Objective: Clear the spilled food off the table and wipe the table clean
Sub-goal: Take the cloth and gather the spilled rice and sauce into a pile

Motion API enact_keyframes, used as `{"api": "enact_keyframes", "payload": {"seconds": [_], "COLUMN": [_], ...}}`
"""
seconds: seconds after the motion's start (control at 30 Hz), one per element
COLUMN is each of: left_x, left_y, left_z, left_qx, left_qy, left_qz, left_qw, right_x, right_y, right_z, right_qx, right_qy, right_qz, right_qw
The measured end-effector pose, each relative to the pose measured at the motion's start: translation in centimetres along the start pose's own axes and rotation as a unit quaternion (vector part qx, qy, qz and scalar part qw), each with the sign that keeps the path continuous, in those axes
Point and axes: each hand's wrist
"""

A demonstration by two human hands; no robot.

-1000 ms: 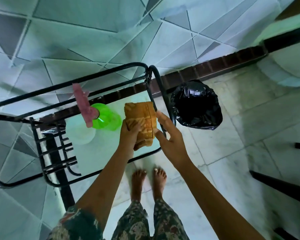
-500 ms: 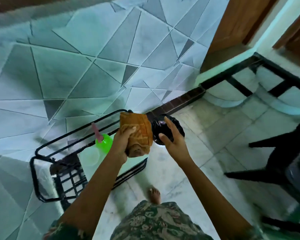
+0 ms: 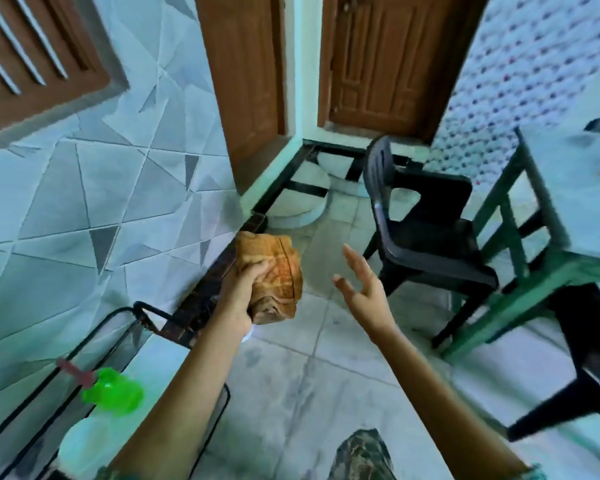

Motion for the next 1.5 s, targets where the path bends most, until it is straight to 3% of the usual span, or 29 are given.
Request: {"api": "enact_keyframes", "payload": {"seconds": [0.37, 0.63, 0.97, 1.17, 1.37, 1.5], "left_x": [8.1, 17.9, 21.9, 20.9, 19.0, 16.6], "left_y": [26.6, 48.3, 66.6, 75.4, 80.4, 81.2], "left_z": [-10.1, -19.0, -29.5, -33.2, -32.7, -31.4], "left_qx": [-0.081, -0.092, -0.123, -0.13, -0.136, -0.151], "left_qy": [-0.035, -0.051, -0.078, -0.071, -0.028, 0.022], "left_qz": [-0.166, -0.226, -0.272, -0.257, -0.184, -0.108], "left_qw": [0.982, 0.968, 0.951, 0.955, 0.973, 0.982], "right_x": [7.3, 13.1, 15.4, 12.9, 6.7, 2.4], "right_y": [-28.7, -51.7, -69.3, -77.1, -82.5, -84.4], "right_z": [5.7, 10.2, 17.8, 21.4, 24.2, 26.4], "right_qx": [-0.004, -0.002, 0.014, 0.033, 0.013, 0.061], "right_qy": [0.001, 0.024, 0.061, 0.077, 0.067, 0.064], "right_qz": [0.171, 0.274, 0.353, 0.313, 0.249, 0.178], "right_qw": [0.985, 0.961, 0.933, 0.946, 0.966, 0.98]}}
Point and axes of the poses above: each hand's wrist, its own x-axis away from the middle knuckle, its own y-axis out of the palm, z = x × y, and after that the axes turned 2 degrees about y, right-handed
